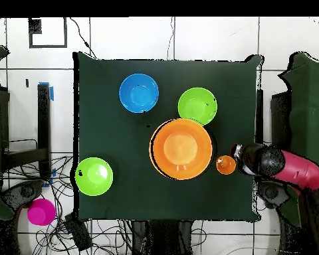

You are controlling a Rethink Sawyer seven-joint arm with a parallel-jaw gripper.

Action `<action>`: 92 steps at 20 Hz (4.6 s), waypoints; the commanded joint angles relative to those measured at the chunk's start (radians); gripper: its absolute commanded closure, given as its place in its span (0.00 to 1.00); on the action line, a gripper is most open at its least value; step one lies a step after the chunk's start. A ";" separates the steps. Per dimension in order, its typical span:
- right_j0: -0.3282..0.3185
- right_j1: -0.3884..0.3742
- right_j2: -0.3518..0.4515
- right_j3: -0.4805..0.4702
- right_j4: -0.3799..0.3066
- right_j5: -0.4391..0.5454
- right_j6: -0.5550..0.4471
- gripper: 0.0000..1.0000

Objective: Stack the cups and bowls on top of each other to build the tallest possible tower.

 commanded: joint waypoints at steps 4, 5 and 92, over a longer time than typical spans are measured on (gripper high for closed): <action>0.055 0.021 0.003 0.081 -0.055 -0.080 0.020 0.00; 0.064 -0.007 -0.004 0.096 -0.050 -0.066 0.022 0.00; 0.268 -0.069 -0.271 0.153 0.039 0.018 0.024 0.00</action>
